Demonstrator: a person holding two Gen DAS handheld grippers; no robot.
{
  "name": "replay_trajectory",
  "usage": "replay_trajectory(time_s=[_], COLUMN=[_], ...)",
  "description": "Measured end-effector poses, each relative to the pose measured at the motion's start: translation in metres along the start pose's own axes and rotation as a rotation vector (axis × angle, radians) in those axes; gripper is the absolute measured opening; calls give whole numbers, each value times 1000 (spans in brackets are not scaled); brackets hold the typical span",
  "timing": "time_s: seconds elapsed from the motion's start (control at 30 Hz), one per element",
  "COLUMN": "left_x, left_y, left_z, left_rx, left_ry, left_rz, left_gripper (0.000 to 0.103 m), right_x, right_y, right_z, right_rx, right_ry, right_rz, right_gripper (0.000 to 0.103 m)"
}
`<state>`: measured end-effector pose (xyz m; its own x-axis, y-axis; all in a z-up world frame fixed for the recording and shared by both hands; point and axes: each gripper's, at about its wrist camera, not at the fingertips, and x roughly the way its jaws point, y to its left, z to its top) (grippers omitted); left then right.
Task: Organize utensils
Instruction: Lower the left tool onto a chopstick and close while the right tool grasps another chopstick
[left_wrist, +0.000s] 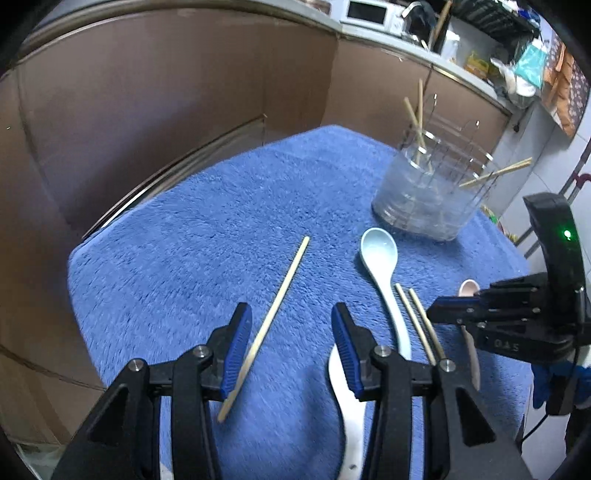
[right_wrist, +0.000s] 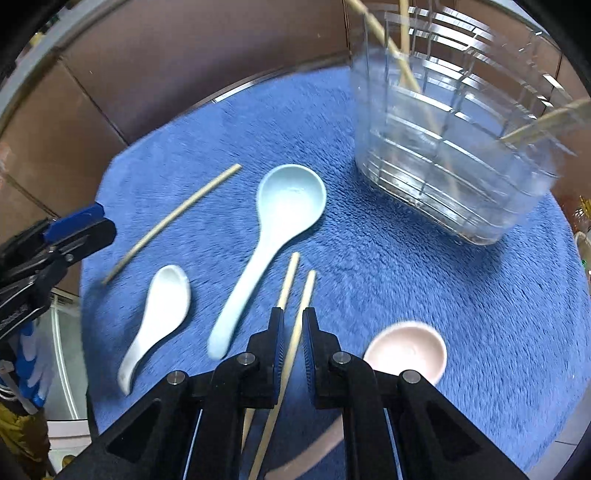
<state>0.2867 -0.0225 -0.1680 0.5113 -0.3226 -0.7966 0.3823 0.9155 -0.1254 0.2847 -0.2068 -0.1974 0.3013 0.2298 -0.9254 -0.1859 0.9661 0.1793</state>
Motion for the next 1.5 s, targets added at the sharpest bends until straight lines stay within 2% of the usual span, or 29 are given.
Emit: replay_trajectory(time_s=[0.23, 0.37, 0.47, 0.67, 0.77, 0.9, 1.0, 1.27, 1.5], left_x=[44, 66, 82, 105, 106, 105, 103, 72, 17], left_y=[-1, -3, -2, -10, -13, -13, -14, -7, -7], left_z=[28, 42, 51, 51, 51, 53, 52, 44, 30], left_rx=[74, 106, 116, 153, 166, 160, 164, 112, 95], left_ry=[106, 140, 175, 238, 231, 228, 226, 133, 1], left_rz=[-17, 8, 11, 39, 56, 69, 82, 109, 125], left_gripper=[42, 42, 36, 31, 30, 12, 6, 5, 5], right_x=[22, 21, 19, 17, 16, 18, 16, -19, -69], right_y=[-2, -2, -7, -12, -12, -6, -7, -3, 8], right_z=[15, 17, 17, 17, 15, 15, 13, 4, -29], right_rx=[-27, -39, -31, -26, -24, -14, 13, 47, 17], right_ry=[77, 88, 91, 86, 74, 51, 37, -58, -220], right_rz=[-37, -29, -9, -1, -15, -29, -17, 42, 112], right_gripper=[9, 9, 9, 9, 9, 8, 8, 6, 6])
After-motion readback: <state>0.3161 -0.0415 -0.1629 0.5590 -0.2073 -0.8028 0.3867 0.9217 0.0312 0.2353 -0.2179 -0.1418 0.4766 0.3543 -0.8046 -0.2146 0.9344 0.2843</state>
